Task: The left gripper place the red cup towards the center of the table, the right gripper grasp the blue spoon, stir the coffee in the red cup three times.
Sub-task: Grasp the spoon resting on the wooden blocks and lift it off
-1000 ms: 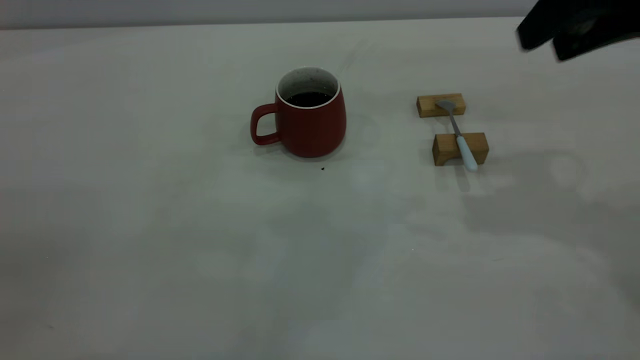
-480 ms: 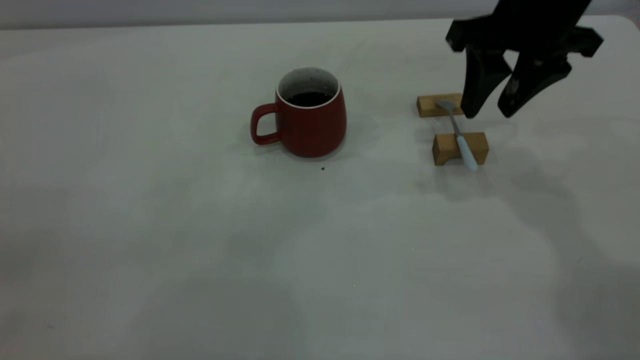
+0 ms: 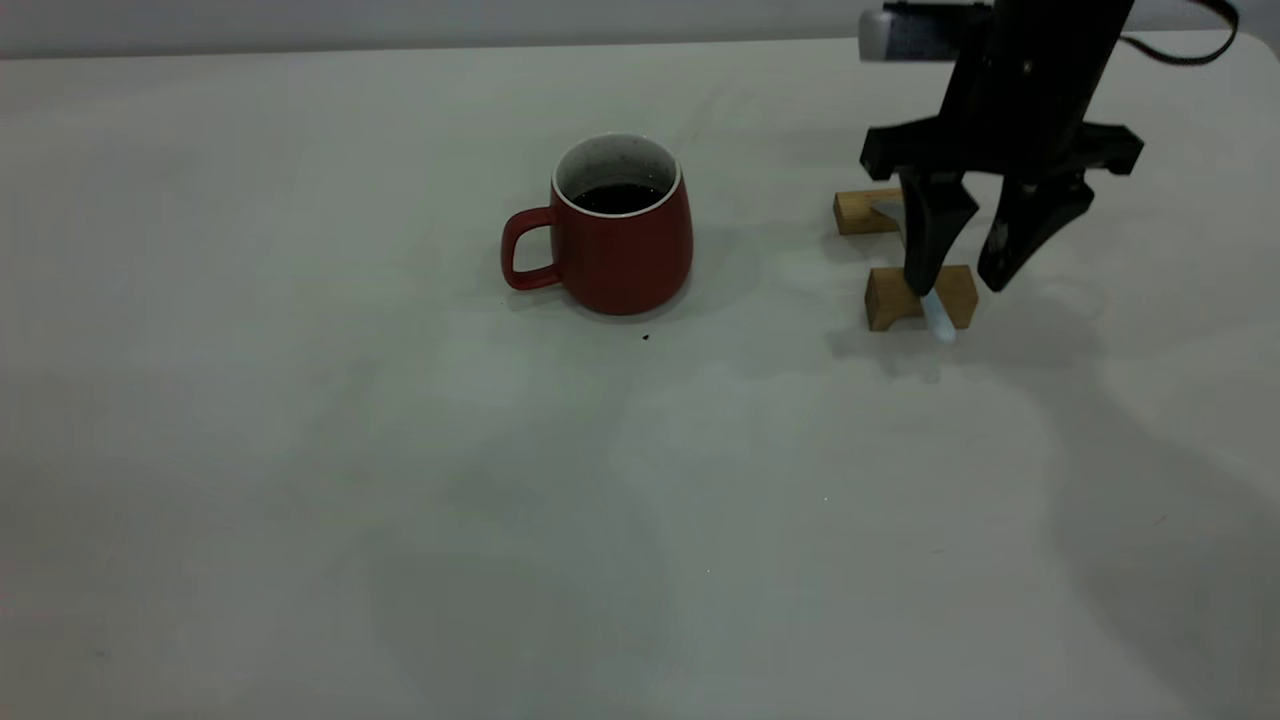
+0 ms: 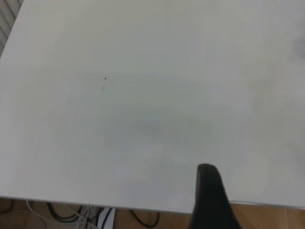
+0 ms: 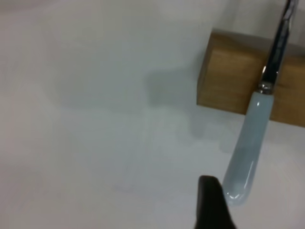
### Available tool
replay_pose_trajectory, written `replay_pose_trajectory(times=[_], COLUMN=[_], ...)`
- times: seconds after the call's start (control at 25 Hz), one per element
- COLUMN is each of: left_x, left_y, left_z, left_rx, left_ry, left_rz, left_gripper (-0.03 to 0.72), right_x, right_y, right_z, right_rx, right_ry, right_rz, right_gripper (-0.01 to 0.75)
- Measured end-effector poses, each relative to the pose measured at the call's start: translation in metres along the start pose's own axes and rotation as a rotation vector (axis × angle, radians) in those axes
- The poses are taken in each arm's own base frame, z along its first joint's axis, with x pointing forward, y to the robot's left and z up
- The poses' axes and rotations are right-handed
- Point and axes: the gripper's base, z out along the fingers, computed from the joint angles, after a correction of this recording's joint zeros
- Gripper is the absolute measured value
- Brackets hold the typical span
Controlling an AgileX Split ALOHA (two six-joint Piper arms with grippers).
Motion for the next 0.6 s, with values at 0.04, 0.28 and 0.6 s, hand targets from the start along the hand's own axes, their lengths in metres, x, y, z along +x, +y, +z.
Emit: replay_pose_trajectory(times=[0.04, 0.28, 0.6], left_x=[0.0, 0.0, 0.0], left_y=[0.0, 0.0, 0.0], left_z=[0.0, 0.0, 0.0], left_rx=[0.0, 0.0, 0.0], left_ry=[0.0, 0.0, 0.0], left_rz=[0.0, 0.0, 0.0], left_gripper=[0.551, 0.551, 0.551], right_x=[0.0006, 0.0016, -0.0023], right_y=[-0.0004, -0.0003, 0.0015], right_z=[0.0021, 0.0064, 0.0105], right_rx=[0.001, -0.008, -0.035], right_ry=[0.007, 0.022, -0.018], right_rz=[0.0, 0.01, 0.046], right_gripper=[0.548, 0.583, 0.582])
